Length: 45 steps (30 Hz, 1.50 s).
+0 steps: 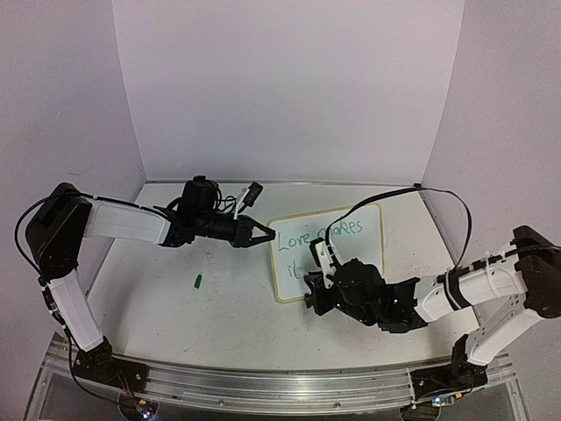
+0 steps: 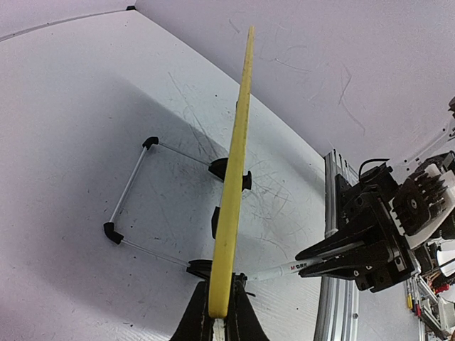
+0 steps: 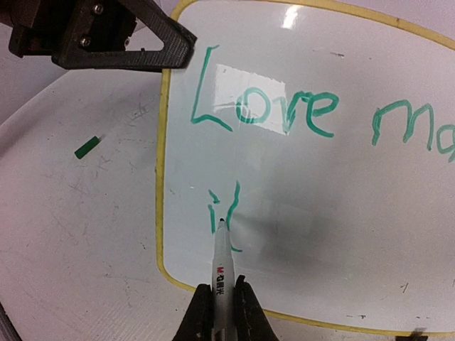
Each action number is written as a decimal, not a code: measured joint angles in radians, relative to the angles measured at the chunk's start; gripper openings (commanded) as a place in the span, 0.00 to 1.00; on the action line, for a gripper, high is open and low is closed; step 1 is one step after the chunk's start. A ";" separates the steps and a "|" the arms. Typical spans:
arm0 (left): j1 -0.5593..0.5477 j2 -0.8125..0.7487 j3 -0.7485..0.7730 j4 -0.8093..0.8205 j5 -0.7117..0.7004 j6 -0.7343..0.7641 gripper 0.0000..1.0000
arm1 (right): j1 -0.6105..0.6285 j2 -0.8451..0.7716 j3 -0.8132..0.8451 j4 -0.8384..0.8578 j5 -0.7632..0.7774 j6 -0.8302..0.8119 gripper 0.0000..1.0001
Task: Write a sentence on the whiteboard
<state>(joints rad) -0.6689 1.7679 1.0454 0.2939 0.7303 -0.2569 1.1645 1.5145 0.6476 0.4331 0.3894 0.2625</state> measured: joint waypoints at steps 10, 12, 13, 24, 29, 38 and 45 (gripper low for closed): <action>0.000 0.000 0.000 0.000 0.000 0.000 0.00 | 0.000 0.045 0.036 0.020 0.012 -0.014 0.00; 0.000 0.000 0.000 0.000 0.000 0.000 0.00 | 0.000 0.049 0.037 0.018 0.017 -0.014 0.00; 0.000 0.000 0.000 0.000 0.000 0.000 0.00 | 0.000 0.050 0.037 0.016 0.020 -0.014 0.00; 0.000 0.000 0.000 -0.001 -0.001 0.000 0.00 | 0.000 0.056 0.037 0.011 0.045 -0.006 0.00; 0.000 0.000 0.000 0.000 -0.002 0.000 0.00 | 0.004 0.058 0.045 -0.009 0.067 0.007 0.00; -0.003 -0.002 0.000 -0.003 -0.007 -0.001 0.07 | 0.013 -0.163 0.009 -0.153 0.100 0.099 0.00; -0.012 -0.005 0.002 -0.054 -0.064 -0.025 0.45 | 0.012 -0.377 0.000 -0.169 0.136 0.141 0.00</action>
<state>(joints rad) -0.6811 1.7630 1.0470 0.2404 0.6659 -0.2821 1.1767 1.1373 0.6479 0.2639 0.5252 0.4038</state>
